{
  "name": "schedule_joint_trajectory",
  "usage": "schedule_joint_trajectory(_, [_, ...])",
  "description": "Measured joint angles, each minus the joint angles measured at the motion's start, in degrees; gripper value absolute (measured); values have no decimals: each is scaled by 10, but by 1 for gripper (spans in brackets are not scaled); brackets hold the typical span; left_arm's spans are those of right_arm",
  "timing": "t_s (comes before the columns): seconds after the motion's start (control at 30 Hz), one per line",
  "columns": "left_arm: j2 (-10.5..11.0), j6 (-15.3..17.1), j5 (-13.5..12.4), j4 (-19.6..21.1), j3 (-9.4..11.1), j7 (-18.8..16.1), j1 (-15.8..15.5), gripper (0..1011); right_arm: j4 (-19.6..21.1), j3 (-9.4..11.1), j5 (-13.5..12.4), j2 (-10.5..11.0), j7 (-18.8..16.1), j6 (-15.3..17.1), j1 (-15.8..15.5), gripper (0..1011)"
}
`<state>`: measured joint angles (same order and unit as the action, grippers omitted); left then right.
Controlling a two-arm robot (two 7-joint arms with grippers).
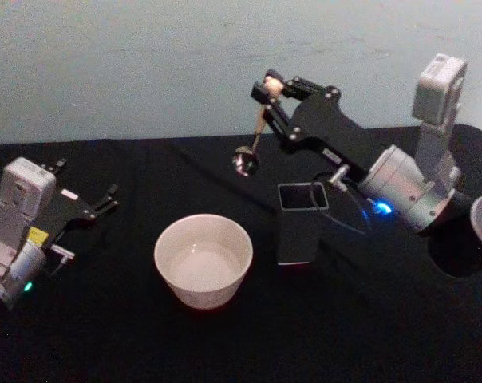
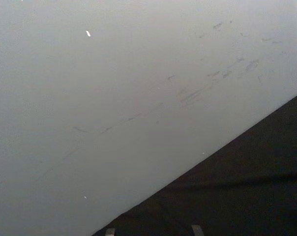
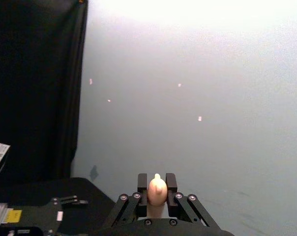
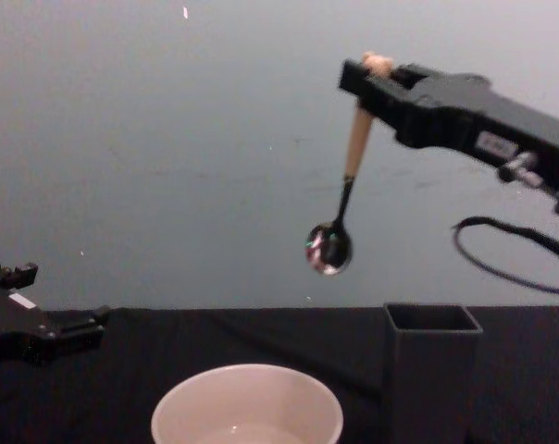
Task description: Pick up the stirring spoon with one hand, stir inside the cup, then place it back in its original position.
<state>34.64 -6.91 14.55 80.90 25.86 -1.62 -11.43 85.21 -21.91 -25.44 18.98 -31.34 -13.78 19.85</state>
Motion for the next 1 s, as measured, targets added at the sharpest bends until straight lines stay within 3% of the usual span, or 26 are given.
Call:
schedule_joint_trajectory(0.4, [0,0,0,0,0,0,0,1001,39,38,-17,38,15,11,-36,214])
schedule_joint_trajectory(0.7, [0,0,0,0,0,0,0,1001,43,47,-16,52,19,18,-57,214])
schedule_joint_trajectory(1.0, [0,0,0,0,0,0,0,1001,31,44,-6,50,22,20,-61,214])
